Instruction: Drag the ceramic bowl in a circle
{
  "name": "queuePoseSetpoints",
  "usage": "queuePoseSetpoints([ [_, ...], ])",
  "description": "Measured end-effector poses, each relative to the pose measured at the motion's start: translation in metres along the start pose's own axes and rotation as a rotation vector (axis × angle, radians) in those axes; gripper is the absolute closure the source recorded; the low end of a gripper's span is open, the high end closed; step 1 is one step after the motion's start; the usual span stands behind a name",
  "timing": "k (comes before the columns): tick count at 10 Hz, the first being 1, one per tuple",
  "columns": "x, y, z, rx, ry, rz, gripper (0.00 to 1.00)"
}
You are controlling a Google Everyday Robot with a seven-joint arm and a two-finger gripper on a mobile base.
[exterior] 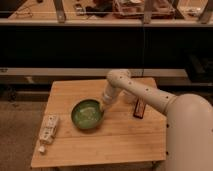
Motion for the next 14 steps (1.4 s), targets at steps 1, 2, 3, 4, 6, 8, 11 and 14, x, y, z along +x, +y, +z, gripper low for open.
queuePoseSetpoints([
  [1,-0.008,0.029,-0.003,-0.037,-0.004,0.011,1.0],
  [2,-0.019,0.054,-0.003,-0.071,-0.015,0.019,1.0],
  [3,-0.031,0.08,-0.006,-0.101,-0.025,0.029,1.0],
  [4,-0.038,0.098,-0.01,-0.124,-0.025,0.028,1.0],
  [6,-0.047,0.117,-0.022,-0.149,-0.013,0.001,1.0],
  [8,-0.058,0.126,-0.038,-0.167,0.01,-0.058,1.0],
  [11,-0.079,0.111,-0.048,-0.169,0.026,-0.191,1.0],
  [14,-0.111,0.085,-0.035,-0.154,-0.02,-0.305,1.0],
])
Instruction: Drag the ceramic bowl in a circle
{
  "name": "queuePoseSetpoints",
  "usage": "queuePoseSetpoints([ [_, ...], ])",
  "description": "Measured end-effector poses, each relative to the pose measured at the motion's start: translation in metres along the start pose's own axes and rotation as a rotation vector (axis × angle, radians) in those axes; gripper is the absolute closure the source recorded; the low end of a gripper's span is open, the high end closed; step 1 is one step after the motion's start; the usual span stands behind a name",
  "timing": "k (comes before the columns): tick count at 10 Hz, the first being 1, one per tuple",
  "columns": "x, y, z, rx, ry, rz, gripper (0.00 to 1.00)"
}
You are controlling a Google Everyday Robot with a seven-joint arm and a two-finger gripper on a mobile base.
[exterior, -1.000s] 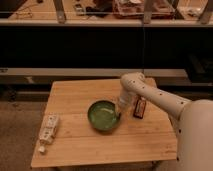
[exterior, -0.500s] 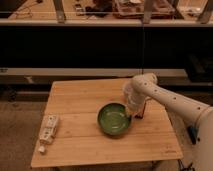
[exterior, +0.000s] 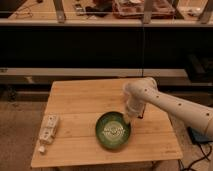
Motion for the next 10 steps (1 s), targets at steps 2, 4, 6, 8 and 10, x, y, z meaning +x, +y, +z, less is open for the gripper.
queuePoseSetpoints([
  [2,-0.002,-0.036,0.008,0.034,-0.012,-0.063,1.0],
  [4,0.004,-0.082,0.014,0.081,-0.013,-0.126,1.0],
  [6,0.015,-0.117,0.016,0.122,-0.005,-0.166,1.0],
  [8,0.026,-0.145,0.022,0.149,-0.005,-0.181,1.0],
  [10,0.047,-0.167,0.03,0.176,-0.014,-0.117,1.0],
])
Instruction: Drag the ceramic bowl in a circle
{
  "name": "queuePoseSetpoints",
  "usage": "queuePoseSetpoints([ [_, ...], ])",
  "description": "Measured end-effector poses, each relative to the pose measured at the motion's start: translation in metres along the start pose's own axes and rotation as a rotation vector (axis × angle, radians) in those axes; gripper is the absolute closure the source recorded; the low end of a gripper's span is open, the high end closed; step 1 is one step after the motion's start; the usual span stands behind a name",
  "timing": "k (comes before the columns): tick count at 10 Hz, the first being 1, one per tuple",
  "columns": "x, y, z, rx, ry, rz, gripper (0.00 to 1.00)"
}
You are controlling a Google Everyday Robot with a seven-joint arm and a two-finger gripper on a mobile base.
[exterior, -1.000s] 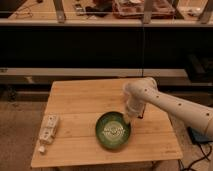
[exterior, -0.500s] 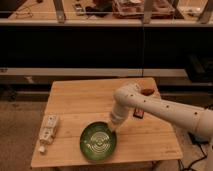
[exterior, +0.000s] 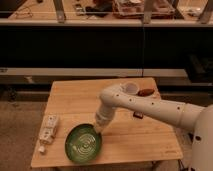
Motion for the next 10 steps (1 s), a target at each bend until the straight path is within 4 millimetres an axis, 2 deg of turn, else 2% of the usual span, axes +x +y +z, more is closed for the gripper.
queuePoseSetpoints([
  [1,0.008,-0.004,0.001,0.007,0.002,0.024,1.0],
  [3,0.039,-0.009,0.001,0.04,0.012,0.146,1.0],
  [5,0.058,-0.001,0.0,0.043,0.019,0.227,1.0],
  [8,0.078,0.033,-0.001,0.035,0.03,0.371,1.0],
  [10,0.081,0.064,-0.009,0.041,0.043,0.474,1.0],
])
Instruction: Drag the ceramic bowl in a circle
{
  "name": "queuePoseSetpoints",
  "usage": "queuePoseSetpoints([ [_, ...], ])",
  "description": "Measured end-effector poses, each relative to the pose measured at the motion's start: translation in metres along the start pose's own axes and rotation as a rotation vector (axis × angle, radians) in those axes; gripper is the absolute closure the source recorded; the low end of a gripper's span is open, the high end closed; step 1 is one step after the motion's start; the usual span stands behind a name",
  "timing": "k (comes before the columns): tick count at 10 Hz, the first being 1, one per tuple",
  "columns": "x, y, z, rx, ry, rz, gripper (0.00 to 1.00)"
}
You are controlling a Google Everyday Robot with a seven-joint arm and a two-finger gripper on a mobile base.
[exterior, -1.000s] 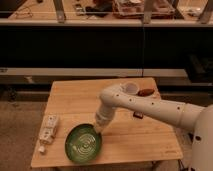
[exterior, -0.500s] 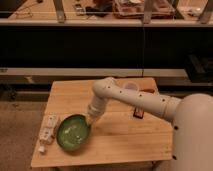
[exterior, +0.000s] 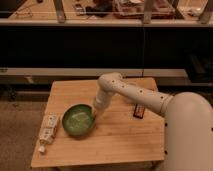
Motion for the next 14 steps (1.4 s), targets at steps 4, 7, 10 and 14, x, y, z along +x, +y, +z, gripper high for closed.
queuePoseSetpoints([
  [4,0.002,0.083,-0.026,-0.075,0.033,0.112,1.0],
  [7,-0.014,0.149,-0.044,-0.159,0.037,0.147,1.0],
  [10,-0.037,0.181,-0.07,-0.196,0.055,0.09,1.0],
  [14,-0.084,0.184,-0.079,-0.222,0.026,-0.083,1.0],
])
